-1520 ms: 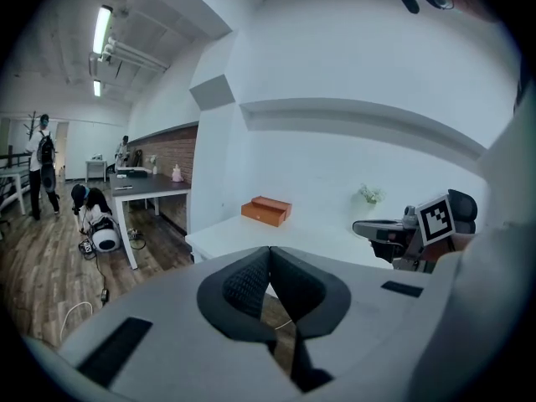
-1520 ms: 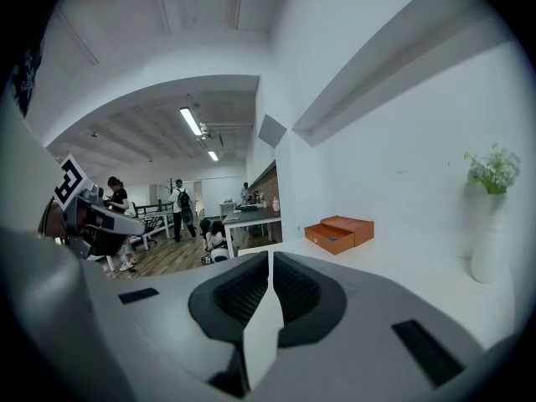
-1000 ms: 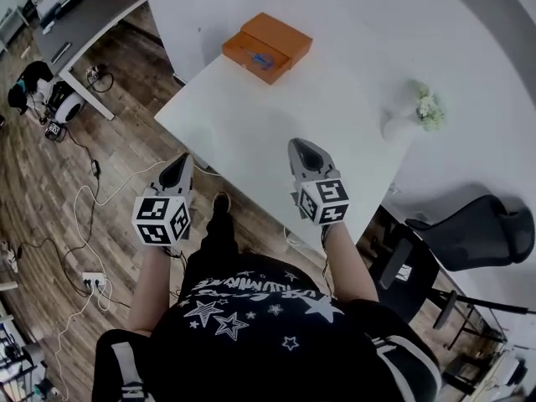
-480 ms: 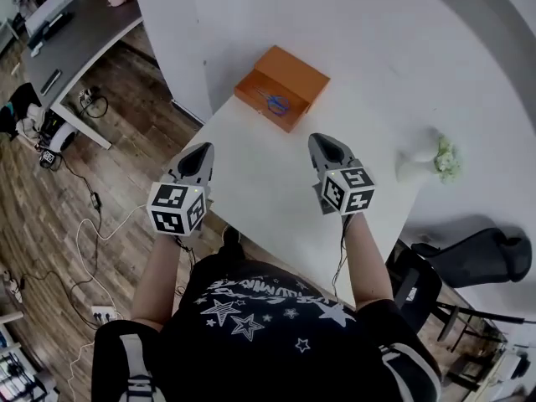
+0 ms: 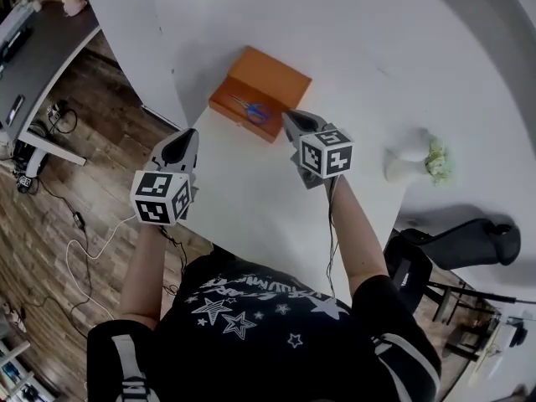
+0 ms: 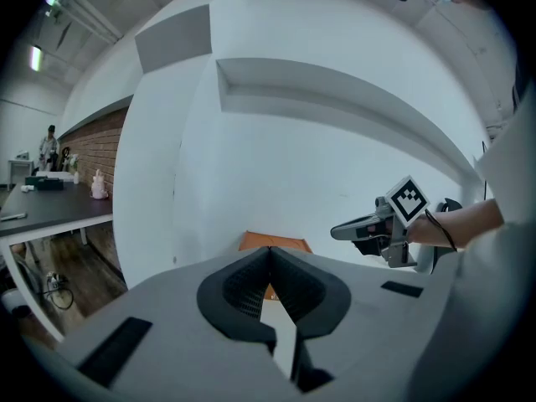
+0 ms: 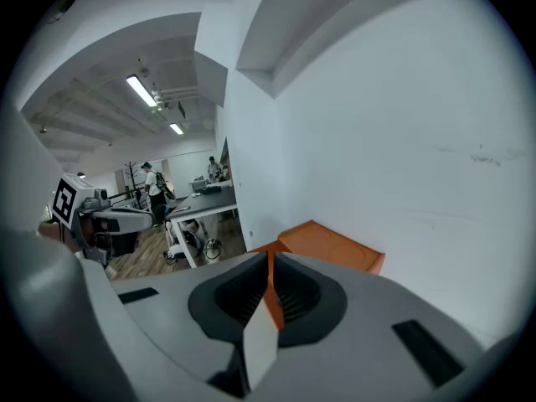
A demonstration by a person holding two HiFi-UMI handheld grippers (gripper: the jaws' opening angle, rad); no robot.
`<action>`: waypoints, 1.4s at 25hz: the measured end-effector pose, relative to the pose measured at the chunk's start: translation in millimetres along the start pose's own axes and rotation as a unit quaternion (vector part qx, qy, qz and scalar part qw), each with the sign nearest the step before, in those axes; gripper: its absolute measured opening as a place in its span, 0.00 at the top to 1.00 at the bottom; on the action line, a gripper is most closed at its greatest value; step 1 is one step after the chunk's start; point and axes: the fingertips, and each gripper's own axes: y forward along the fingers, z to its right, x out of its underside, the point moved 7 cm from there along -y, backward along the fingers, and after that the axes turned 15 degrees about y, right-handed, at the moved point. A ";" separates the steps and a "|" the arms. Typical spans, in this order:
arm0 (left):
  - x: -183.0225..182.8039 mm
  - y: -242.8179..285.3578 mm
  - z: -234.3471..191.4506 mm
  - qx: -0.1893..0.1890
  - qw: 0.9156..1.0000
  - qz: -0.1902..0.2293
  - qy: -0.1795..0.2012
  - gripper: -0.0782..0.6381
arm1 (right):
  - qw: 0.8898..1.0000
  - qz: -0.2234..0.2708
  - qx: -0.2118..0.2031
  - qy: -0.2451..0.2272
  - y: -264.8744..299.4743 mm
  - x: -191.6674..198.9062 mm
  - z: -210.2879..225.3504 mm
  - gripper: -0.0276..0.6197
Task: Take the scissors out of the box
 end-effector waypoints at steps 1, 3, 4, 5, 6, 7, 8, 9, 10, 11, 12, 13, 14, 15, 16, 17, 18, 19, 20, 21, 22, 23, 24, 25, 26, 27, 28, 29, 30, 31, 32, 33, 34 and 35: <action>1.6 8.0 -4.3 0.002 1.000 -0.001 -0.002 0.87 | 1.000 -0.006 0.000 0.009 10.9 0.0 4.9 0.88; 6.6 22.5 -11.8 0.006 1.000 -0.006 -0.007 0.87 | 1.000 -0.023 0.001 0.021 31.9 2.5 13.5 0.88; 9.7 28.6 -15.1 0.008 1.000 -0.009 -0.009 0.87 | 0.999 -0.035 0.001 0.021 42.0 4.8 16.7 0.88; 12.7 34.2 -18.2 0.010 1.000 -0.012 -0.010 0.87 | 0.999 -0.047 0.002 0.018 51.9 7.5 19.6 0.88; 15.6 39.3 -20.8 0.012 1.000 -0.015 -0.011 0.87 | 0.998 -0.060 0.002 0.013 61.6 10.4 22.3 0.88; 18.3 44.0 -23.1 0.014 1.000 -0.017 -0.012 0.87 | 0.997 -0.074 0.002 0.006 71.2 13.5 24.8 0.88; 21.0 48.1 -25.4 0.015 1.000 -0.020 -0.014 0.87 | 0.996 -0.087 0.002 0.000 80.5 16.5 27.1 0.87; 23.5 51.5 -28.0 0.015 1.000 -0.021 -0.016 0.87 | 0.995 -0.099 0.000 -0.005 89.5 19.3 28.9 0.84; 25.9 54.4 -30.8 0.015 0.999 -0.023 -0.019 0.87 | 0.994 -0.110 -0.001 -0.008 98.0 21.6 30.4 0.78; 28.3 57.0 -33.7 0.015 0.999 -0.024 -0.022 0.87 | 0.993 -0.120 -0.001 -0.011 106.0 24.0 32.0 0.74; 30.7 59.1 -36.7 0.015 0.999 -0.025 -0.026 0.87 | 0.991 -0.132 0.001 -0.015 113.5 26.7 33.8 0.73; 33.1 60.8 -39.8 0.015 0.999 -0.027 -0.029 0.87 | 0.989 -0.145 0.005 -0.022 120.8 30.0 35.9 0.72; 35.6 62.0 -42.8 0.015 0.999 -0.029 -0.031 0.87 | 0.987 -0.159 0.008 -0.030 127.7 33.6 38.2 0.71; 38.0 62.9 -45.7 0.015 0.999 -0.031 -0.033 0.87 | 0.984 -0.172 0.012 -0.037 134.1 36.9 40.7 0.71; 40.3 63.4 -48.5 0.015 0.999 -0.033 -0.034 0.87 | 0.982 -0.184 0.016 -0.041 139.7 39.5 43.4 0.70; 42.4 63.9 -50.9 0.016 0.999 -0.034 -0.036 0.87 | 0.980 -0.194 0.019 -0.044 144.5 41.1 46.3 0.70; 44.6 64.5 -52.9 0.016 0.999 -0.036 -0.038 0.87 | 0.978 -0.203 0.023 -0.046 148.5 41.6 49.2 0.70; 46.9 65.1 -54.7 0.016 0.998 -0.038 -0.041 0.87 | 0.976 -0.210 0.027 -0.049 152.0 41.5 51.8 0.70; 49.5 65.9 -56.6 0.016 0.998 -0.040 -0.044 0.87 | 0.974 -0.218 0.030 -0.053 155.7 42.0 54.0 0.69; 52.1 66.6 -58.6 0.015 0.998 -0.041 -0.047 0.87 | 0.972 -0.227 0.033 -0.060 159.7 43.7 55.8 0.70; 54.5 67.3 -60.7 0.015 0.998 -0.043 -0.049 0.87 | 0.969 -0.237 0.034 -0.069 163.9 45.8 56.6 0.70; 56.5 68.0 -62.6 0.015 0.998 -0.044 -0.050 0.87 | 0.965 -0.246 0.035 -0.080 167.8 47.5 56.3 0.70; 58.1 68.6 -64.2 0.016 0.998 -0.045 -0.051 0.87 | 0.962 -0.254 0.036 -0.092 171.4 48.4 54.9 0.70; 59.4 69.0 -65.3 0.016 0.997 -0.046 -0.052 0.87 | 0.959 -0.262 0.037 -0.104 174.8 49.3 52.7 0.70; 60.6 69.5 -66.1 0.017 0.997 -0.046 -0.052 0.87 | 0.955 -0.269 0.039 -0.117 177.9 50.1 50.1 0.70; 61.6 69.9 -67.0 0.018 0.997 -0.047 -0.053 0.87 | 0.951 -0.277 0.043 -0.132 180.9 50.9 47.5 0.70; 62.6 70.3 -68.1 0.018 0.997 -0.047 -0.055 0.87 | 0.946 -0.285 0.050 -0.149 184.1 52.1 45.5 0.70; 63.6 70.7 -69.2 0.018 0.997 -0.047 -0.056 0.87 | 0.940 -0.293 0.058 -0.166 187.4 53.6 44.1 0.70; 64.5 70.9 -70.2 0.019 0.997 -0.048 -0.058 0.87 | 0.933 -0.303 0.066 -0.180 190.6 55.9 43.3 0.70; 65.4 71.2 -70.8 0.019 0.997 -0.048 -0.059 0.87 | 0.928 -0.313 0.071 -0.190 193.2 59.0 43.0 0.70; 66.3 71.4 -71.1 0.019 0.997 -0.048 -0.060 0.87 | 0.923 -0.325 0.074 -0.194 194.7 62.7 42.8 0.70; 67.3 71.5 -71.0 0.019 0.997 -0.049 -0.061 0.87 | 0.918 -0.337 0.073 -0.194 195.5 66.4 42.2 0.70; 68.3 71.5 -70.8 0.020 0.997 -0.049 -0.062 0.87 | 0.914 -0.347 0.073 -0.198 196.2 68.4 41.5 0.70; 69.4 71.5 -70.8 0.020 0.997 -0.049 -0.063 0.87 | 0.909 -0.350 0.076 -0.210 197.4 67.6 40.9 0.70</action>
